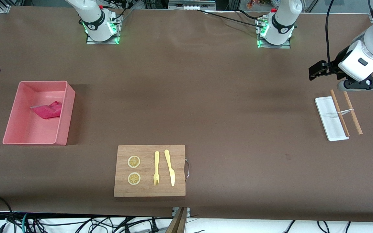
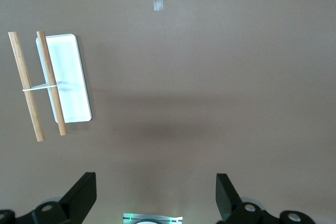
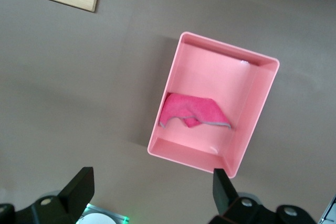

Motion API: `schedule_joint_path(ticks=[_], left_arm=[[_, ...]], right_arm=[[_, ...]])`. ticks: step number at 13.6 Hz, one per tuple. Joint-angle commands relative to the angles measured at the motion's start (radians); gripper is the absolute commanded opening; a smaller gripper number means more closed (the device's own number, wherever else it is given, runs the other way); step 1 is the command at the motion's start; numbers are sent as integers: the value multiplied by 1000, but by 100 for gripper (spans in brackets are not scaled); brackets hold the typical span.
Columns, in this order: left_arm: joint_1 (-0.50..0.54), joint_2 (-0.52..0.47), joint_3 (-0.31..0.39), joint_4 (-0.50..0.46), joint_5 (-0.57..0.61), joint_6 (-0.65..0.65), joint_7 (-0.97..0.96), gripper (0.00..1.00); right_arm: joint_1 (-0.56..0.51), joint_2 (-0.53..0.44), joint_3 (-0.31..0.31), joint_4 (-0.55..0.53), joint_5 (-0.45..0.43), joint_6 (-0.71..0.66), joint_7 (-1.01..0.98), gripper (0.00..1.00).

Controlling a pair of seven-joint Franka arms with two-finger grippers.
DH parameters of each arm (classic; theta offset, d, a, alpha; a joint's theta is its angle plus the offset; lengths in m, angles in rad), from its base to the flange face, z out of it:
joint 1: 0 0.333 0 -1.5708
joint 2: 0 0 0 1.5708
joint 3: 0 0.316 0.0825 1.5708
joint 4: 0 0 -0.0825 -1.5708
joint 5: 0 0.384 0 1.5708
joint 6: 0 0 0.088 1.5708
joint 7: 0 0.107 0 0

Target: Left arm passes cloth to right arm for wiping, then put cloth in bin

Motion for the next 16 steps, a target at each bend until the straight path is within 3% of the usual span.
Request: schedule_joint_path(ticks=[1,3,7,9,11,16], left_arm=[[-1,5,1,22,-13,-9,8,100],[-1,5,1,22,-13,-9,8,100],[-1,7,2,23,-13,-9,8,100],[-1,7,2,23,-13,-9,8,100],[-1,7,2,22,-13,-9,8,100],[-1,5,2,23,-13,-9,8,100]], right_arm=[[-55,-29,112,-28,-32,-27,159,100],[-62,-35,166,-28,-34,-83,351,100],[-68,-43,238,-28,-34,-119,524,100],[-69,-44,243,-28,-34,-131,556,100],[-83,-49,287,-30,-39,-145,562,100],[-98,-34,280,-16,-40,-144,550,100]])
